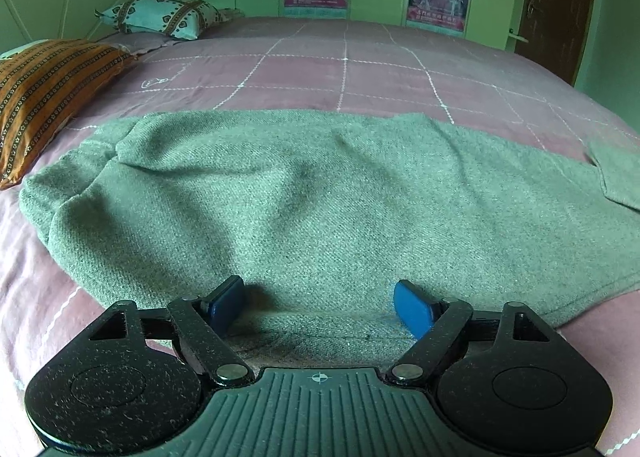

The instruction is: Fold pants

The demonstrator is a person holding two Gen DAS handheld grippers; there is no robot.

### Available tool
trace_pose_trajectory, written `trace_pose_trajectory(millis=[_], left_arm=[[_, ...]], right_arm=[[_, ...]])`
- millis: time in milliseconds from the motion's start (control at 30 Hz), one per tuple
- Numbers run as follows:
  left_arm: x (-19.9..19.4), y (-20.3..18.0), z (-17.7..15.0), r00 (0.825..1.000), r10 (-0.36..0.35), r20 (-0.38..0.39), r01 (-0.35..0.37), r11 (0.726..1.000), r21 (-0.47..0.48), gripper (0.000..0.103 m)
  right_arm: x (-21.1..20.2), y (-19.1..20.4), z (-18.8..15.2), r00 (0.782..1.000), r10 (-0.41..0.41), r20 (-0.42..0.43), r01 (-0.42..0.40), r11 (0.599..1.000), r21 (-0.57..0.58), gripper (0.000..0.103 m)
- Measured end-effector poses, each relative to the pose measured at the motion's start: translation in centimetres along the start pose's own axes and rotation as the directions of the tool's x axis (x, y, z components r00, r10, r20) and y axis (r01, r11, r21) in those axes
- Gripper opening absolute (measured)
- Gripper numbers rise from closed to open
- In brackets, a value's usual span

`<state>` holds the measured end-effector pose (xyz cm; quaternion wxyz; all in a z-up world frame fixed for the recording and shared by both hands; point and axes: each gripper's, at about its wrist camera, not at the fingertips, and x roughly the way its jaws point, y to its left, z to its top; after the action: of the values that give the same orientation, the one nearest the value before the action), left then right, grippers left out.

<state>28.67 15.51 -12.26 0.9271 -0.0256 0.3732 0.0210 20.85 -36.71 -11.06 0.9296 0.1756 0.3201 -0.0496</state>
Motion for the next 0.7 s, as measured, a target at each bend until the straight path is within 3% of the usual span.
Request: trace_pose_trajectory(millis=[67,133,200,267,467,533,567,633,700], left_arm=[[0.0,-0.2,-0.1,1.000,0.005,0.001,-0.005,1.000,-0.001,0.083],[0.0,-0.3,-0.1,1.000,0.009,0.004,-0.009,1.000,0.004,0.083],[0.0,-0.3,-0.1,1.000,0.009,0.002,-0.009,1.000,0.006,0.083],[0.0,-0.3,0.0,1.000,0.009,-0.003,-0.009,1.000,0.010,0.084],[0.1,-0.6,-0.1,1.000,0.017,-0.005,-0.016,1.000,0.017,0.086],[0.2,-0.7,0.0,1.000,0.020,-0.009,-0.019,1.000,0.019,0.087],[0.2,-0.7,0.0,1.000,0.020,-0.011,-0.020,1.000,0.019,0.087],[0.2,-0.7,0.1,1.000,0.019,-0.014,-0.019,1.000,0.019,0.087],[0.2,-0.7,0.1,1.000,0.020,-0.013,-0.020,1.000,0.019,0.087]], right_arm=[[-0.6,-1.5,0.2,0.998,0.066,0.005,-0.066,0.993,0.101,0.037],[-1.1,-3.6,-0.4,0.996,0.083,0.018,-0.085,0.967,0.238,0.038],[-2.1,-6.2,-1.4,0.996,0.078,0.042,-0.088,0.914,0.396,0.036],[-2.4,-9.0,-2.5,0.982,0.167,0.085,-0.187,0.821,0.539,0.036],[-1.7,-15.1,-2.9,0.990,0.024,0.139,-0.113,0.718,0.686,0.029],[-0.5,-15.5,-1.7,0.995,0.014,0.103,-0.081,0.724,0.685,0.016],[0.2,-15.4,-0.6,0.997,0.011,0.071,-0.054,0.763,0.644,0.000],[-0.1,-14.5,1.3,0.995,-0.042,0.090,-0.013,0.841,0.541,0.000],[-1.6,-14.1,2.4,0.987,-0.028,0.161,-0.057,0.865,0.498,0.000]])
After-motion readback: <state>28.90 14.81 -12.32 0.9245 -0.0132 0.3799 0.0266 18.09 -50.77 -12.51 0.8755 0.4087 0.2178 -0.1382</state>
